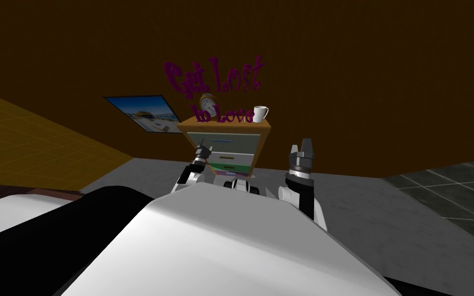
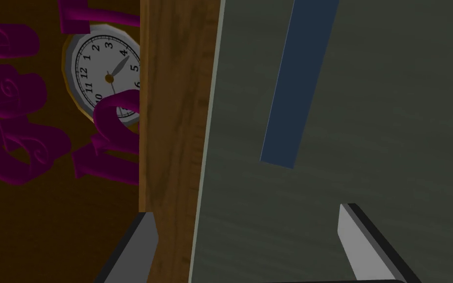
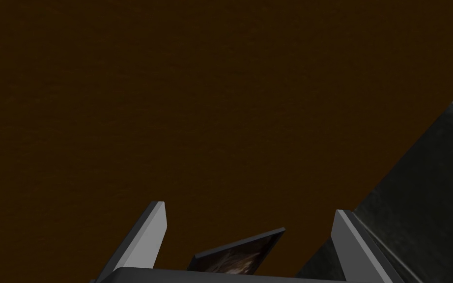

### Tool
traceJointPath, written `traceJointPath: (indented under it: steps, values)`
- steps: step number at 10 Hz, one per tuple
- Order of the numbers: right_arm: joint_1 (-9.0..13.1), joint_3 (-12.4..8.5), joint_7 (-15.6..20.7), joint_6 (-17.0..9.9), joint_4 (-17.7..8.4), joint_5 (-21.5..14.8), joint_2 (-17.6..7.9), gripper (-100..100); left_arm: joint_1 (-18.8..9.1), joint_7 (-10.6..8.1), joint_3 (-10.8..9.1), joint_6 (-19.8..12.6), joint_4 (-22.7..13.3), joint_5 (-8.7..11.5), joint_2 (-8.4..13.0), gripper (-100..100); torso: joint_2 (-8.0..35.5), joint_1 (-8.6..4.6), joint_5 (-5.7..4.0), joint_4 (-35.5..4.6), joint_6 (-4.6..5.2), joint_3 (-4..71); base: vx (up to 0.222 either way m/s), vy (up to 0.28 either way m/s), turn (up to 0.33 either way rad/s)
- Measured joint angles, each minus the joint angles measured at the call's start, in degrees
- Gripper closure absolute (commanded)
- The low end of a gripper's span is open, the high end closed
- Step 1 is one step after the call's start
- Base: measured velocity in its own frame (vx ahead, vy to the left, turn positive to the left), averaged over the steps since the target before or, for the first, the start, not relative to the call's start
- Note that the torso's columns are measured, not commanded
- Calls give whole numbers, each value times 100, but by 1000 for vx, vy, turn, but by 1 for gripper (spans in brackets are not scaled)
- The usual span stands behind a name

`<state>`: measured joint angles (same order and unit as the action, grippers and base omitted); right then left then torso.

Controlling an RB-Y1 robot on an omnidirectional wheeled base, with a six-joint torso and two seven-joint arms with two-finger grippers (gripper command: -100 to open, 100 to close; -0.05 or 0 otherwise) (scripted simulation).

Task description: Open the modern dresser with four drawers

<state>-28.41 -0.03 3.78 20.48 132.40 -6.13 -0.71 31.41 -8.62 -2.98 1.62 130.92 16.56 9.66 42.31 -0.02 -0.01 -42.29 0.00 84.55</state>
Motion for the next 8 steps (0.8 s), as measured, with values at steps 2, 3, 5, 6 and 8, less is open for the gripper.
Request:
traceJointPath:
  steps: [2, 3, 5, 6, 8]
  values:
    - [0, 0, 0, 0, 0, 0, 0, 0, 16, -50, -60, -190, -23, 114, 97, -100, -1, 7, 2, 1, 0, 1, 57, -65, 59]
    - [0, 0, 0, 0, 0, 0, 0, 0, 20, -67, -82, -295, -18, 160, 124, -100, -5, 3, 1, 1, 0, 3, 64, -67, 68]
    - [0, 0, 0, 0, 0, 0, 0, 0, -9, -99, -135, -509, -31, 246, 180, -100, 0, -2, 0, 0, 1, 0, 47, -84, 51]
    - [0, 0, 0, 0, 0, 0, 0, 0, -10, -110, -156, -624, -33, 292, 216, -100, 1, -5, -1, 0, -1, -1, 22, -44, 17]
    - [0, -1, 0, 0, 0, 0, -1, 0, 26, -117, -175, -700, 60, 304, 215, -100, -12, 22, 6, 2, -1, 6, 65, -2, 5]
